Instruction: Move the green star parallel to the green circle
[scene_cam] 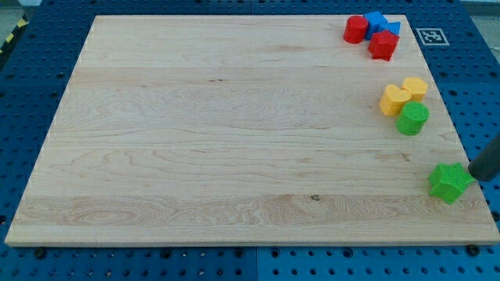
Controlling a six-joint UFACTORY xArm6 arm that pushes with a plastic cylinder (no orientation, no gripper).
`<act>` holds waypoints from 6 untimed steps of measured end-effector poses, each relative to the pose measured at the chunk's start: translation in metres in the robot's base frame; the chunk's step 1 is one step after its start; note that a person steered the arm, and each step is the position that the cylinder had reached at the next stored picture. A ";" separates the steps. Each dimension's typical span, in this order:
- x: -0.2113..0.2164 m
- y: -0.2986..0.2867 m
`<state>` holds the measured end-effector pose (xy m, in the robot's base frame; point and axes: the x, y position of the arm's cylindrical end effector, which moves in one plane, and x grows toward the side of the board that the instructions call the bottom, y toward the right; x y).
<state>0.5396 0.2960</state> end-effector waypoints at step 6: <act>0.001 -0.029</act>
